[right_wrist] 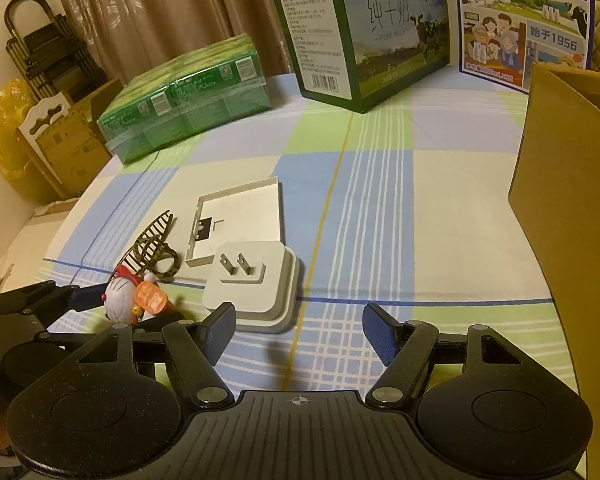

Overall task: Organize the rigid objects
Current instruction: 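Grasp the white square plug adapter with the right gripper while the left holds the Doraemon figure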

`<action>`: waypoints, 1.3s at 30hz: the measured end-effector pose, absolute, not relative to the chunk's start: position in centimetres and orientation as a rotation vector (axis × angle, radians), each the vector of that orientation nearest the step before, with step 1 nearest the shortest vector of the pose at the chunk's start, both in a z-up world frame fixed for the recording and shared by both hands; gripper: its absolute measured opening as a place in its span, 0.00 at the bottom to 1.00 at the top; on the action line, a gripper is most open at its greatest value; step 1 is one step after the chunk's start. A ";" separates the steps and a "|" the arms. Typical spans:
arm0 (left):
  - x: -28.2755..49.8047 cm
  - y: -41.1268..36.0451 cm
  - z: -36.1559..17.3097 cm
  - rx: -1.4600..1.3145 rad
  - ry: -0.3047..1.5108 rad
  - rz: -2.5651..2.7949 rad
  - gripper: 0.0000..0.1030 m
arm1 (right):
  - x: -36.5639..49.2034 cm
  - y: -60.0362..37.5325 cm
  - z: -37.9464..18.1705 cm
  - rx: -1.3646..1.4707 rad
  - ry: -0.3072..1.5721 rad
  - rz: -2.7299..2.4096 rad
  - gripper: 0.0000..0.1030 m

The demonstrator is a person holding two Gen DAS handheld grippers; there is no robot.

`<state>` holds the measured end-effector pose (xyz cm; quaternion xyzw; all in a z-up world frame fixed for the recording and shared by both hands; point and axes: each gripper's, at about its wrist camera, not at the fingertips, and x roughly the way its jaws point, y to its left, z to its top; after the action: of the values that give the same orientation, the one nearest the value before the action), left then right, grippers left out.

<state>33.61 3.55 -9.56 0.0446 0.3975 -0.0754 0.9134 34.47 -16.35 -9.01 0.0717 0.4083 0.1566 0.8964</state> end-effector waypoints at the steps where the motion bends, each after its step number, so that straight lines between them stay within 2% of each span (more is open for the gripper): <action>1: 33.7 3.8 -9.7 0.073 0.825 -0.155 0.64 | 34.5 -16.3 -9.0 0.148 0.846 0.325 0.65; 19: 33.7 6.9 -6.4 0.023 0.762 -0.101 0.63 | 35.0 -13.8 -9.6 0.154 0.820 0.402 0.65; 30: 34.1 8.7 -6.4 -0.022 0.768 -0.068 0.63 | 37.0 -11.0 -11.6 0.111 0.826 0.354 0.66; 39: 34.3 9.0 -6.6 -0.031 0.778 -0.063 0.63 | 37.0 -8.6 -12.0 -0.032 0.773 0.326 0.67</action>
<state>34.31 8.98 -6.56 -0.0150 0.3790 -0.0307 0.9248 37.04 -8.62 -12.01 -0.0156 0.3754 0.1581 0.9131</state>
